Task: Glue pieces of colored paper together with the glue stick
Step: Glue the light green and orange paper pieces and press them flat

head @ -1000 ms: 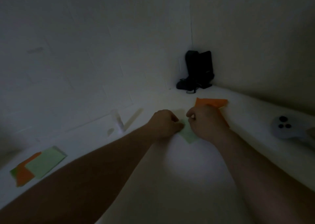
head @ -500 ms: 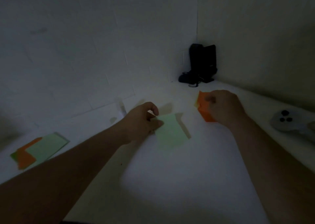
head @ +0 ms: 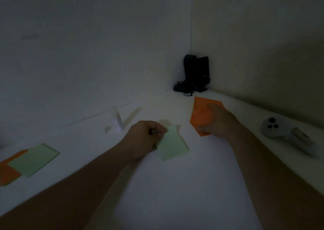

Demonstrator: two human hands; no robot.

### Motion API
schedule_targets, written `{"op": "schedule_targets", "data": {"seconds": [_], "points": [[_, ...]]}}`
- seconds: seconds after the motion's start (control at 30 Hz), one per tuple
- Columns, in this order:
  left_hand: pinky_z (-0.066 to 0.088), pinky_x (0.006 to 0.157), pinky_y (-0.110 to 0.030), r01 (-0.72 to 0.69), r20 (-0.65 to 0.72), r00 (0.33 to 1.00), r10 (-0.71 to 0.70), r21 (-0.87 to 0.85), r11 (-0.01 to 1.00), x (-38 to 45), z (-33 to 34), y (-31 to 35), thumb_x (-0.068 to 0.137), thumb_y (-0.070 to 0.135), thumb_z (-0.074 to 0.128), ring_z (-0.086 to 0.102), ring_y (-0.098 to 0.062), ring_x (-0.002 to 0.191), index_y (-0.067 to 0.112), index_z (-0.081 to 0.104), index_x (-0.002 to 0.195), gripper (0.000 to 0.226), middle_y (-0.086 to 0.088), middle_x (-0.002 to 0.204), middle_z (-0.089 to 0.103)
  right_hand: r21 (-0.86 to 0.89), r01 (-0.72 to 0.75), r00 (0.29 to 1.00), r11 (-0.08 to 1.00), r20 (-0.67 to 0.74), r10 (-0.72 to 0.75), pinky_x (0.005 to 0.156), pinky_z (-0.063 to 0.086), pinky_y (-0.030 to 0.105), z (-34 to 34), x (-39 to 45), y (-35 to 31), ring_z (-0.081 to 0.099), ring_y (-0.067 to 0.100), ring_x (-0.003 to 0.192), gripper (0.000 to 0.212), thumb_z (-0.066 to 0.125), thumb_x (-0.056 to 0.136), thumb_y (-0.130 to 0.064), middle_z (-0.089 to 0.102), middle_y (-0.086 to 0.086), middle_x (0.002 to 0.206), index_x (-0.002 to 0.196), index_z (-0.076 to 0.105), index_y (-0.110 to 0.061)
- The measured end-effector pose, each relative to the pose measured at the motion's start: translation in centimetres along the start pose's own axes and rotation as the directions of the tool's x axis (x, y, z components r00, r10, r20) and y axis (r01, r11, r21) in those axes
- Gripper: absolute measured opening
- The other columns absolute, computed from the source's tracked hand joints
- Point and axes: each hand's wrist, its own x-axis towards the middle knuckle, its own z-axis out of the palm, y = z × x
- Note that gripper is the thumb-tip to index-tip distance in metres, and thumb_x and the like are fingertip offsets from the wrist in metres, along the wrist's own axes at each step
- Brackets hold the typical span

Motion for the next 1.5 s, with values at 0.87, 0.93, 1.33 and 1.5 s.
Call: {"op": "schedule_targets", "data": {"seconds": [0.87,0.93,1.33,1.5], "points": [[0.057,0.083,-0.032,0.052,-0.099,0.994,-0.048,0.044,0.998,-5.9,-9.3,-5.1,0.088,0.039,0.076,0.066,-0.003,0.087,0.038,0.071,0.092,0.006,0.017,0.099,0.069,0.279,0.472,0.870,0.837,0.005,-0.492,0.076,0.051,0.025,7.2,-2.1,-13.1,0.062,0.008,0.103,0.038,0.078,0.084,-0.021,0.063,-0.014,0.121,0.110,0.066,-0.046],[0.057,0.081,-0.035,0.052,-0.189,0.979,-0.073,-0.111,0.992,-5.5,-9.1,-4.5,0.090,0.041,0.074,0.068,-0.007,0.086,0.028,0.067,0.093,0.016,0.011,0.095,0.072,0.353,0.456,0.875,0.817,-0.013,-0.483,0.069,0.050,0.022,8.6,-2.4,-14.1,0.062,0.007,0.098,0.038,0.080,0.083,-0.025,0.062,-0.014,0.119,0.111,0.065,-0.044],[0.061,0.077,-0.046,-0.042,-0.208,0.977,-0.037,-0.364,0.931,-3.9,-8.1,-5.4,0.093,0.009,0.073,0.074,-0.025,0.084,0.017,0.063,0.089,0.013,-0.004,0.086,0.076,0.432,0.472,0.850,0.768,0.007,-0.526,0.072,0.052,0.024,9.1,-3.5,-14.1,0.063,0.002,0.091,0.049,0.083,0.083,-0.027,0.064,-0.018,0.109,0.120,0.062,-0.052],[0.049,0.066,-0.028,-0.126,-0.137,0.988,0.067,-0.485,0.865,-3.4,-8.5,-6.1,0.095,-0.002,0.066,0.063,-0.017,0.074,0.009,0.061,0.091,0.012,-0.006,0.077,0.067,0.533,0.459,0.843,0.710,-0.010,-0.538,0.064,0.048,0.008,8.7,-3.6,-14.2,0.065,-0.006,0.089,0.046,0.082,0.085,-0.018,0.069,-0.020,0.109,0.116,0.068,-0.050]]}}
